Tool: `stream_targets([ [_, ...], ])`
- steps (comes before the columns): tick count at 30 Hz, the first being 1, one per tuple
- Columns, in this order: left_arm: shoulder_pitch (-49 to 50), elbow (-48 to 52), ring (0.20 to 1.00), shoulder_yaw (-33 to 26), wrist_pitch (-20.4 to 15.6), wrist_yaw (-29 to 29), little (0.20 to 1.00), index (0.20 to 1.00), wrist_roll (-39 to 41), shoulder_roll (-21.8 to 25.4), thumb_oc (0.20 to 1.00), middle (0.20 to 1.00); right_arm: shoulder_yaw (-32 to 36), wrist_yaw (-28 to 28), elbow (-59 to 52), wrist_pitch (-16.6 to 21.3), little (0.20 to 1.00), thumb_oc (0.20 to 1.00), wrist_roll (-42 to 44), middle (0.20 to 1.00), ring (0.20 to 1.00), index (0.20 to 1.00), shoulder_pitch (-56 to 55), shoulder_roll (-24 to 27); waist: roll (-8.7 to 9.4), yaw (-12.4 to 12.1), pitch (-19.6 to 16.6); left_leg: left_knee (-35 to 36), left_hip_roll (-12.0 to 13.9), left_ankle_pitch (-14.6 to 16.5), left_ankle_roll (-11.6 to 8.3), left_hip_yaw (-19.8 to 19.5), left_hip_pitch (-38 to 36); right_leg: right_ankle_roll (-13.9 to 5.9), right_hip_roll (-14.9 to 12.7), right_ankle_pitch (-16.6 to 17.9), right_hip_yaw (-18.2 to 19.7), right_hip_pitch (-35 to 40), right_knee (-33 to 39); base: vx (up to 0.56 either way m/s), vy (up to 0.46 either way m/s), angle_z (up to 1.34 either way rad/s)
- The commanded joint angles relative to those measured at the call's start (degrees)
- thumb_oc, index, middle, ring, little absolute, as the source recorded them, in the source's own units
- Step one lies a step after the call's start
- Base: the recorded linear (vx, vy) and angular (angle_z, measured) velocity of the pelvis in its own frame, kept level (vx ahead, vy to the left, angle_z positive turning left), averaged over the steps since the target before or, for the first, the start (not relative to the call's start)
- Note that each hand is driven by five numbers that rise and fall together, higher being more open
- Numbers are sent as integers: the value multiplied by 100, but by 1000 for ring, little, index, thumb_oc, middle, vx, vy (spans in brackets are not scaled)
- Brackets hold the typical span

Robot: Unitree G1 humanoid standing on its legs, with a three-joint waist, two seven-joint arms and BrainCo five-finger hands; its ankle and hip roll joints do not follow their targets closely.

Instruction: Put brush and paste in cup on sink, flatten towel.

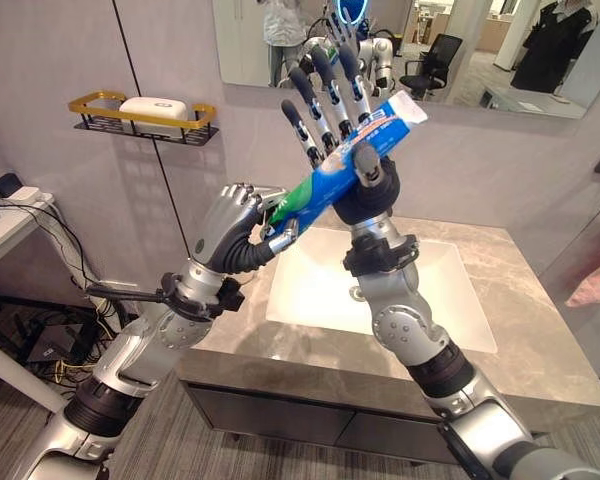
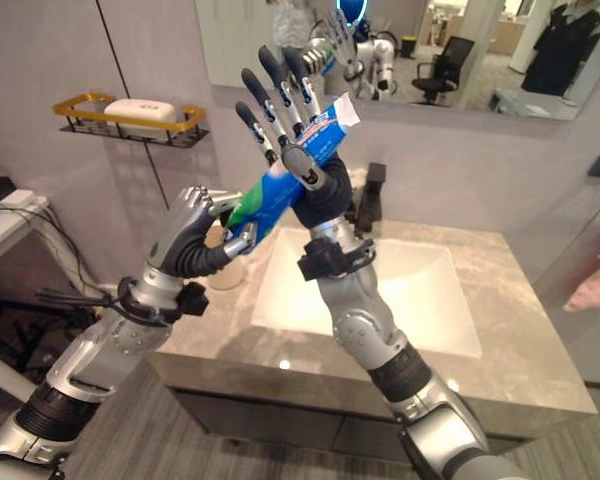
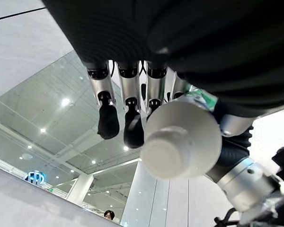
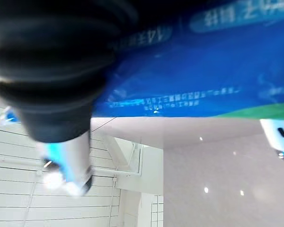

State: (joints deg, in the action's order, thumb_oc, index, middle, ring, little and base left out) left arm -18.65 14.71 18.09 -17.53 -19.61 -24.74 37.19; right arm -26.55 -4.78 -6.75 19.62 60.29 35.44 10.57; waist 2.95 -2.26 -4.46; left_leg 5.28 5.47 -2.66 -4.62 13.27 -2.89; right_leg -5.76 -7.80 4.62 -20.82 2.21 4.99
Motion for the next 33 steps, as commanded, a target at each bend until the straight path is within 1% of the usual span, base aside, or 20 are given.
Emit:
stream_targets([
  [1,-84,-373,200,-164,61,-13,200,200,93,156,200,200,232,-44,-545,292,395,395,231,395,395,395,359,-172,235,-19,-202,-28,238,-135,-150,-98,254,-449,-545,221,-141,114,-49,0,0,0],
  [2,-73,-373,200,-154,61,-14,200,200,89,156,200,200,226,-47,-552,291,291,291,236,291,291,291,351,-166,239,-23,-198,-28,237,-136,-149,-106,257,-450,-544,223,-145,112,-52,0,0,0],
  [3,-73,-374,200,-153,61,-14,200,200,88,156,200,200,226,-47,-553,291,291,291,237,291,291,291,349,-165,239,-23,-199,-28,237,-136,-148,-108,258,-450,-544,223,-146,112,-52,0,0,0],
  [4,-73,-374,200,-153,61,-14,200,200,88,155,200,200,226,-47,-553,291,200,200,237,200,200,200,349,-165,238,-22,-199,-28,237,-136,-148,-109,258,-450,-544,222,-147,113,-52,0,0,0],
  [6,-55,-360,200,-164,74,-31,200,200,50,156,200,200,215,-49,-536,271,200,200,232,200,200,200,307,-136,274,-56,-185,-28,224,-125,-149,-164,293,-451,-549,217,-214,130,-57,0,0,0],
  [7,-54,-359,467,-163,75,-31,467,467,48,155,467,467,215,-49,-536,271,200,200,232,200,200,200,306,-136,274,-52,-186,-28,223,-126,-148,-168,295,-451,-550,217,-218,132,-57,-5,22,4],
  [8,73,-308,1000,-236,132,-66,1000,1000,26,122,1000,1000,259,29,-545,296,200,200,107,200,200,200,250,-91,305,-90,-167,-28,210,-131,-142,-234,326,-457,-557,207,-267,144,-75,-1,14,4],
  [10,75,-307,1000,-237,132,-66,1000,1000,27,122,1000,1000,258,30,-546,296,200,200,106,200,200,200,249,-91,305,-87,-168,-28,210,-132,-142,-236,327,-457,-557,207,-269,145,-75,-3,11,8],
  [12,682,-138,1000,-593,181,-54,1000,1000,41,196,1000,1000,756,614,-559,408,200,200,-925,200,200,200,84,359,374,-228,-70,-28,165,-133,-151,-432,425,-472,-579,169,-438,202,-132,-12,19,17],
  [15,1126,97,1000,-830,114,57,1000,1000,119,314,1000,1000,1048,914,-565,470,200,200,-1263,200,200,200,58,455,417,-317,-38,-28,105,-203,-143,-642,584,-479,-608,184,-639,234,-115,-30,13,46],
  [16,1442,107,1000,-930,52,145,1000,1000,250,395,1000,1000,1262,1127,-475,562,200,200,-1415,200,200,200,90,501,434,-455,21,-28,81,-206,-167,-766,643,-490,-606,158,-763,304,-100,-15,8,49],
  [18,2409,184,1000,-1298,-39,433,1000,1000,1229,384,1000,1000,1528,1511,-325,639,200,200,-1707,200,200,200,171,606,489,-777,119,-28,-66,-275,-160,-1101,879,-508,-642,177,-1125,401,-57,-1,38,48],
  [20,3314,96,1000,-1699,-21,592,1000,1000,1613,503,1000,1000,1854,1715,-348,598,200,200,-2034,200,200,200,312,1126,518,-1109,254,-28,-167,-322,-142,-1288,1051,-535,-651,181,-1393,444,-46,46,30,99],
  [21,3334,112,1000,-1723,-15,607,1000,1000,1628,508,1000,1000,1849,1720,-351,594,200,200,-2034,200,200,200,313,1116,534,-1083,223,-28,-139,-207,-181,-1318,1009,-583,-613,87,-1304,498,-25,88,0,91],
  [23,3928,-162,1000,-1901,48,760,1000,1000,2040,643,1000,1000,2005,1974,-186,671,200,200,-2225,200,200,200,571,1463,562,-1367,338,-28,-199,-219,-172,-1422,1126,-609,-614,78,-1446,496,-18,62,14,31],
  [26,4108,-512,1000,-1857,123,833,1000,1000,2014,810,1000,1000,1984,2129,-58,669,200,200,-2326,200,200,200,763,1640,611,-1523,410,-28,-233,-247,-170,-1485,1210,-632,-620,94,-1525,477,-14,5,18,27],
  [29,3996,-1158,1000,-1229,206,1083,1000,1000,1662,1136,1000,1000,1980,2313,202,649,200,200,-2419,200,200,200,1039,1856,664,-1644,496,-28,-284,-266,-182,-1567,1341,-667,-634,99,-1653,450,-5,7,26,30],
  [30,3939,-1205,1000,-1181,206,1121,1000,1000,1664,1121,1000,1000,1975,2321,218,641,200,200,-2457,200,200,200,1023,1876,660,-1670,502,-28,-300,-264,-179,-1583,1361,-672,-637,92,-1672,438,-4,22,45,34],
  [31,4016,-1633,1000,-1219,339,1113,1000,1000,2079,793,1000,1000,1999,2404,236,607,200,200,-2523,200,200,200,1058,1927,682,-1742,519,-28,-317,-277,-172,-1588,1385,-675,-642,100,-1693,414,-3,30,33,23],
  [33,4110,-1527,1000,-1280,267,1114,1000,1000,1908,908,1000,1000,2011,2545,371,590,200,200,-2622,200,200,200,1162,1995,654,-1752,540,-28,-330,-273,-166,-1615,1427,-679,-646,92,-1674,377,-5,17,14,6],
])
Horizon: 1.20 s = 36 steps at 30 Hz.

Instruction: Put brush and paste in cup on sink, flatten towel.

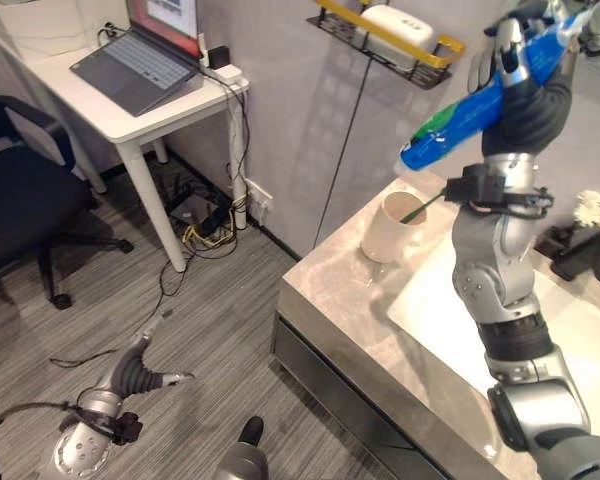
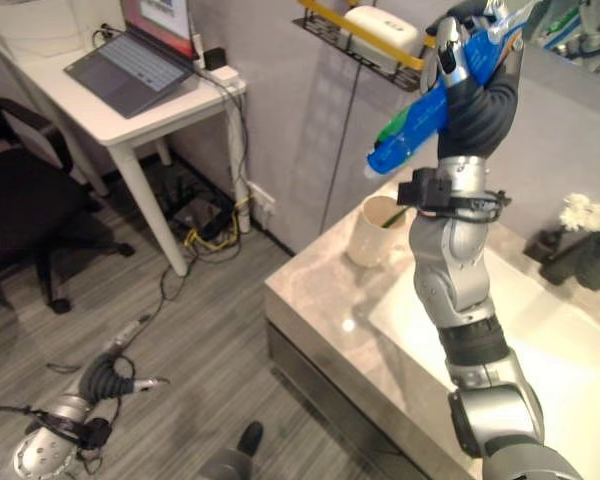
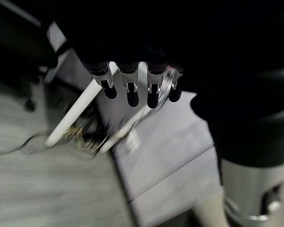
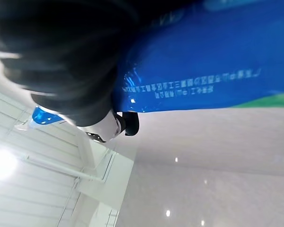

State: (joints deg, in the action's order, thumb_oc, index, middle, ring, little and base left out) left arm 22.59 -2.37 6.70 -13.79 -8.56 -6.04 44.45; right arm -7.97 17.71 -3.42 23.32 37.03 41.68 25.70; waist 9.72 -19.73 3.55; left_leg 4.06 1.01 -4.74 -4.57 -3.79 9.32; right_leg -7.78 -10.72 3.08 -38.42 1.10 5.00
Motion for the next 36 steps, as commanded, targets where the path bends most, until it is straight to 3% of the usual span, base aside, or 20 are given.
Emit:
stream_targets([
  [1,4,202,1000,-159,-104,11,1000,1000,32,192,1000,1000,157,301,56,225,200,200,-300,200,200,200,552,474,-10,-9,-263,94,117,-64,-170,94,210,-477,-355,248,90,482,-5,31,20,0],
  [5,-131,178,1000,1,-83,-15,1000,1000,-6,322,1000,1000,-14,577,513,164,200,200,-320,200,200,200,1009,341,-5,-45,-208,94,69,-54,-130,98,255,-511,-407,306,120,409,-5,6,26,1],
  [15,-219,329,1000,107,-228,-20,1000,1000,-463,492,1000,1000,-101,722,898,-157,200,200,-1013,200,200,200,1015,903,-62,25,-193,94,-39,2,-59,103,290,-583,-496,393,153,342,-10,6,22,-4],
  [26,-319,269,1000,289,-131,-110,1000,1000,-445,302,1000,1000,-259,660,1430,-207,200,200,-539,200,200,200,1114,426,-124,132,-211,94,-46,64,-2,234,186,-598,-558,463,283,312,-13,-2,3,-2],
  [36,-309,276,1000,311,-121,-98,1000,1000,-400,210,1000,1000,-290,637,1697,-299,200,200,-496,200,200,200,1124,324,-147,161,-208,94,-33,64,-10,243,172,-599,-573,475,295,299,-8,-2,-1,0],
])
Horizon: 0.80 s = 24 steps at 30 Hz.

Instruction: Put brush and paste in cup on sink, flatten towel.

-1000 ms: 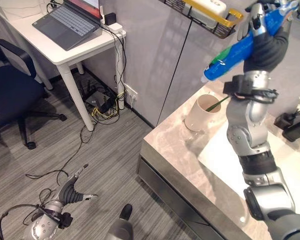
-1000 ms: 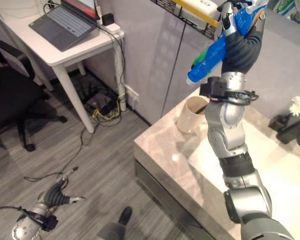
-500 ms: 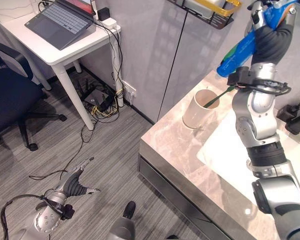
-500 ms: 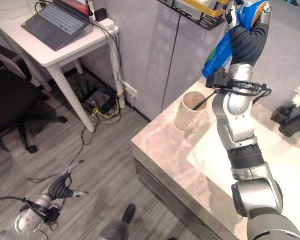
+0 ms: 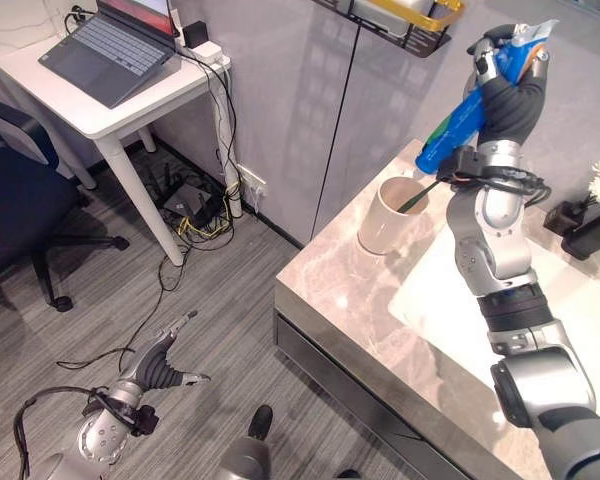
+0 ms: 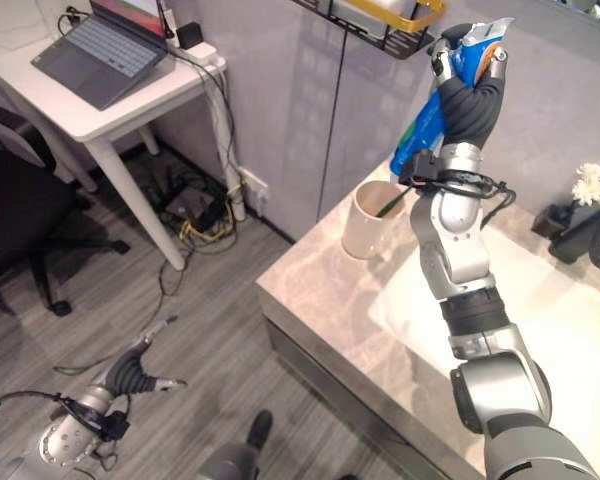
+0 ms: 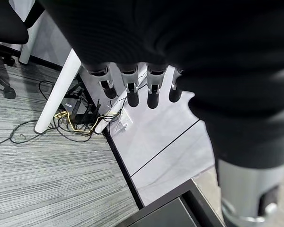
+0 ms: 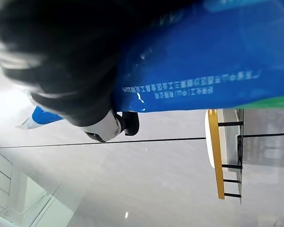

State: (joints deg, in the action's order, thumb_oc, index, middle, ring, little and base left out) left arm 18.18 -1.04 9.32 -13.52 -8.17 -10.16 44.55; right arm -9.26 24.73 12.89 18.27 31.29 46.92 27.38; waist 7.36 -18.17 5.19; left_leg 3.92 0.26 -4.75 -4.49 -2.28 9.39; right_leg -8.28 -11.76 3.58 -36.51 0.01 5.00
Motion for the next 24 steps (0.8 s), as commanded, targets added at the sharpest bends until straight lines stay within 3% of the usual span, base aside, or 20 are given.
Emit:
stream_targets([
  [1,126,156,1000,56,-143,-131,1000,1000,29,190,1000,1000,-148,-69,93,212,200,200,94,200,200,200,588,140,70,4,-364,108,38,61,-18,95,176,-551,-480,428,103,399,-7,0,0,0],
  [24,60,25,1000,94,-123,-166,1000,1000,57,3,1000,1000,-148,-186,4,198,200,200,121,200,200,200,146,-72,44,4,-273,108,-8,49,8,59,251,-587,-529,491,61,352,-4,0,0,0],
])
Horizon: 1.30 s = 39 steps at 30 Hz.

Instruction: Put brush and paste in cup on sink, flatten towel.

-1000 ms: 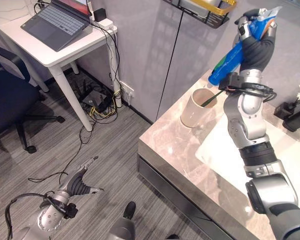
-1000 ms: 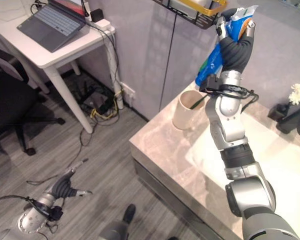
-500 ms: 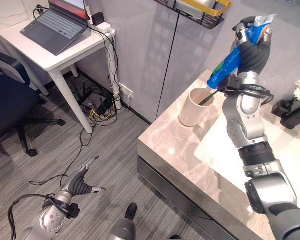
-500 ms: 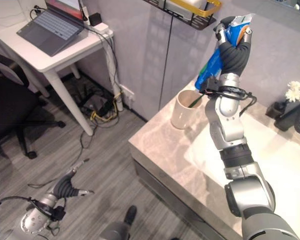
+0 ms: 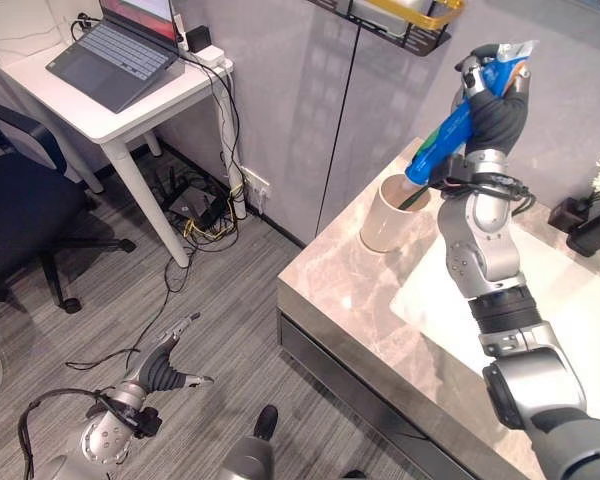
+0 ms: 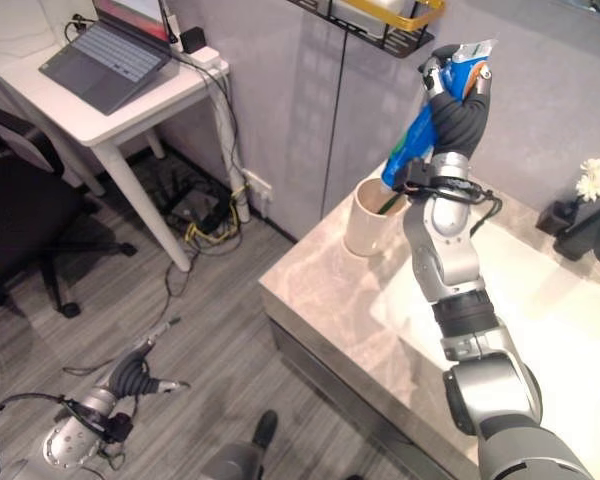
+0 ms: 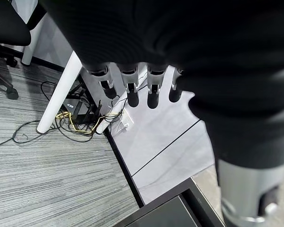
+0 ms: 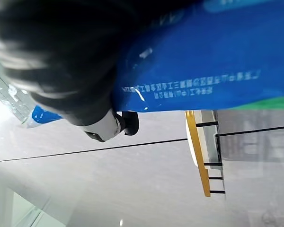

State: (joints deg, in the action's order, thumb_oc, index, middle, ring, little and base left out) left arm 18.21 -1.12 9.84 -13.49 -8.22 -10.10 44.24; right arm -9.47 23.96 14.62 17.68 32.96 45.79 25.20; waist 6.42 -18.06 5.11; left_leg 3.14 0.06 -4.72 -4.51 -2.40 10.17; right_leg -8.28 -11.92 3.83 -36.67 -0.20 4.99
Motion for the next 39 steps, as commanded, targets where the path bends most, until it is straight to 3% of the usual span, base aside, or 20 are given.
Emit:
stream_targets([
  [1,53,40,1000,40,-123,-160,1000,1000,59,17,1000,1000,-128,-126,-169,258,200,200,-36,200,200,200,230,124,138,-4,-258,186,15,46,11,74,172,-587,-515,469,79,370,-5,0,0,0],
  [16,32,62,1000,79,-112,-185,1000,1000,34,-51,1000,1000,-280,-277,-179,176,200,200,-144,200,200,200,-104,-52,180,18,-202,186,67,52,9,119,158,-565,-491,466,126,329,-5,0,0,0],
  [17,31,64,1000,80,-113,-181,1000,1000,31,-49,1000,1000,-298,-280,-187,162,235,235,-167,235,235,235,-109,-33,183,21,-199,186,68,54,9,121,159,-566,-491,468,122,324,-4,0,0,0],
  [18,27,52,1000,81,-116,-189,1000,1000,20,-50,1000,1000,-314,-238,-195,135,940,940,-279,940,940,940,-85,-8,184,30,-197,186,68,55,9,121,157,-569,-491,469,116,323,-5,0,0,0],
  [19,25,50,1000,82,-116,-190,1000,1000,18,-51,1000,1000,-315,-231,-198,133,1000,1000,-287,1000,1000,1000,-83,-10,183,31,-196,186,68,54,9,120,157,-569,-491,469,115,323,-5,0,0,0],
  [30,-38,10,1000,136,-90,-271,1000,1000,10,-101,1000,1000,-187,197,-482,130,1000,1000,-771,1000,1000,1000,235,-19,169,59,-221,186,86,62,1,139,139,-557,-483,475,153,323,-8,0,0,0],
  [32,-96,-35,1000,144,-95,-321,1000,1000,38,-77,1000,1000,-63,416,-766,176,1000,1000,-924,1000,1000,1000,407,-76,118,51,-222,186,73,-61,29,218,156,-492,-528,575,76,286,-17,-77,30,-1],
  [34,-102,156,1000,-45,-129,-395,1000,1000,232,-45,1000,1000,156,614,-1299,176,1000,1000,-1387,1000,1000,1000,489,72,81,75,-289,186,117,45,-30,219,93,-540,-489,451,179,351,-7,-3,-28,-7],
  [37,-70,428,1000,-237,-178,-414,1000,1000,400,12,1000,1000,350,764,-1612,143,1000,1000,-1702,1000,1000,1000,474,224,50,83,-280,186,106,-68,-9,273,124,-481,-515,529,90,313,-9,-27,-13,-10],
  [39,-91,1177,1000,-698,-427,-410,1000,1000,1033,63,1000,1000,994,1213,-2424,124,1000,1000,-2587,1000,1000,1000,319,576,-48,258,-372,186,175,-53,-24,371,59,-466,-490,458,203,276,1,3,-9,-2],
])
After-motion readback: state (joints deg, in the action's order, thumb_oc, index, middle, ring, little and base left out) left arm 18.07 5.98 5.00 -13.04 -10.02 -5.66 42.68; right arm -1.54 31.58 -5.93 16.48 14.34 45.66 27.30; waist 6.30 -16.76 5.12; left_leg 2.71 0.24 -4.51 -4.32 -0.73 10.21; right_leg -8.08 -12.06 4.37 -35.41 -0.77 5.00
